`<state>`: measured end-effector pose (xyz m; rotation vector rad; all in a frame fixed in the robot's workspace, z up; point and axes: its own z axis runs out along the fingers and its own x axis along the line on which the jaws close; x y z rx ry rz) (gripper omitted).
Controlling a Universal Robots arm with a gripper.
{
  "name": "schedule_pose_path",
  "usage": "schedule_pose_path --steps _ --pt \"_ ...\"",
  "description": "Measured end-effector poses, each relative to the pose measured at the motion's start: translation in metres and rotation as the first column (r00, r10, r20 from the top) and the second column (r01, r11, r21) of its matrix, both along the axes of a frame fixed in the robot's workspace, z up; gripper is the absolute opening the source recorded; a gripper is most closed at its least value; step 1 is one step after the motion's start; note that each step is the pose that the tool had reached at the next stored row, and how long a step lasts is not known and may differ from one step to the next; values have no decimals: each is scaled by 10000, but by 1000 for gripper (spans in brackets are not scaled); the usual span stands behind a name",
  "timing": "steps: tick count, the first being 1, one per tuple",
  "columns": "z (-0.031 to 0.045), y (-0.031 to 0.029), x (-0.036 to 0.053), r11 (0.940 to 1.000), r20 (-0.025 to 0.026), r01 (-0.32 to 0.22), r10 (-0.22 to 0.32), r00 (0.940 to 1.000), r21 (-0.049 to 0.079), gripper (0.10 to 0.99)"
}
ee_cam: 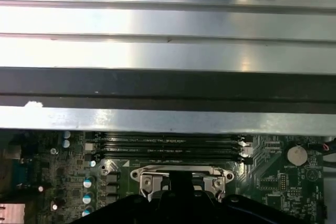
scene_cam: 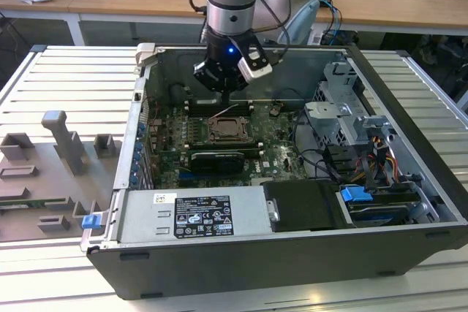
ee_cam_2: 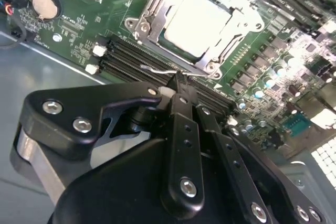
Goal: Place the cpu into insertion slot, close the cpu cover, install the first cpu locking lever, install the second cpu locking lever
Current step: 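Install the first cpu locking lever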
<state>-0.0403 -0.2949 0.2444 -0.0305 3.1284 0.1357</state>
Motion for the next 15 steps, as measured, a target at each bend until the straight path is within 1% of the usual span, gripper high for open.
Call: schedule_pose_path --steps 2,6,10,15 --pt "-15 1 0 10000 9 -53 53 10000 69 106" --pt "-53 5 1 9998 8 -189 189 9998 65 106" --pt "-115 54 18 9995 8 -305 305 9995 65 106" --pt "-150 85 41 9993 7 -365 365 9993 64 106"
